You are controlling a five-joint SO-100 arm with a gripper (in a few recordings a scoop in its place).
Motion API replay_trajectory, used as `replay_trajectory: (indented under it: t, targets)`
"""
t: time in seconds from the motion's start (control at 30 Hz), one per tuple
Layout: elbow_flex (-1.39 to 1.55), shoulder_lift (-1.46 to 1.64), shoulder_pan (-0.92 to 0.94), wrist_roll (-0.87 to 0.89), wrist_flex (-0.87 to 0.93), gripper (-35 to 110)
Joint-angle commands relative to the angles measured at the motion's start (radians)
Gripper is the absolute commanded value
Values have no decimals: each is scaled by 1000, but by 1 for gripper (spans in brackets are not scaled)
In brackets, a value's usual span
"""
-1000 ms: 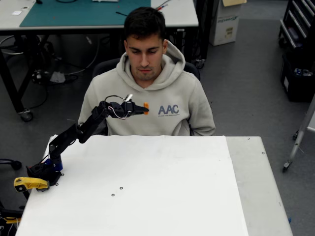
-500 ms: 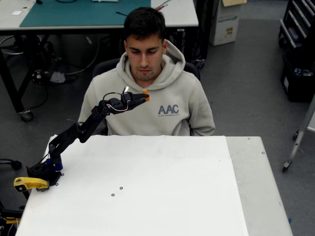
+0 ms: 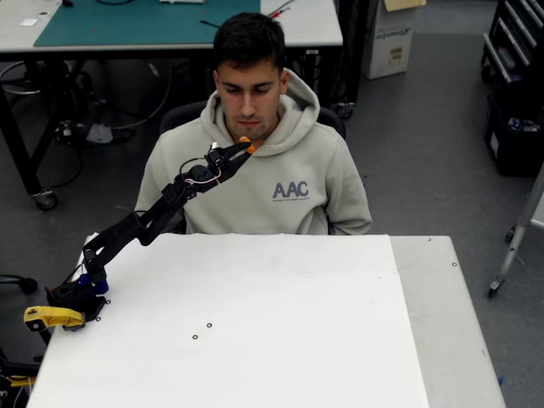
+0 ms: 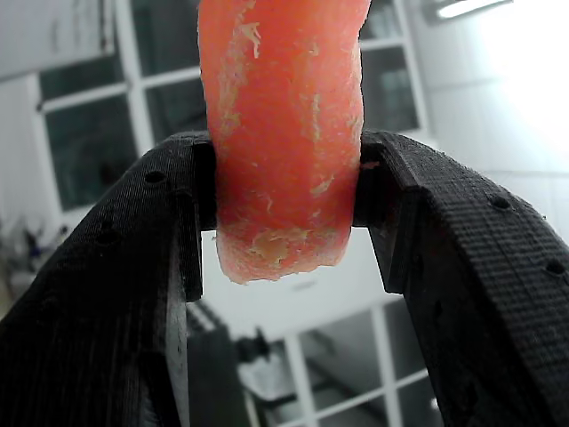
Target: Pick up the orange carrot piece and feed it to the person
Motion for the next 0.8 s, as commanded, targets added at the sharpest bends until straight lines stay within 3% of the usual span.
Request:
replay_trajectory:
  t: [0.0, 0.63, 0.77]
  targets:
    - [-51, 51, -5, -17, -43, -3]
    - [-49, 51, -49, -23, -109, -3]
    - [-49, 49, -52, -101, -110, -3]
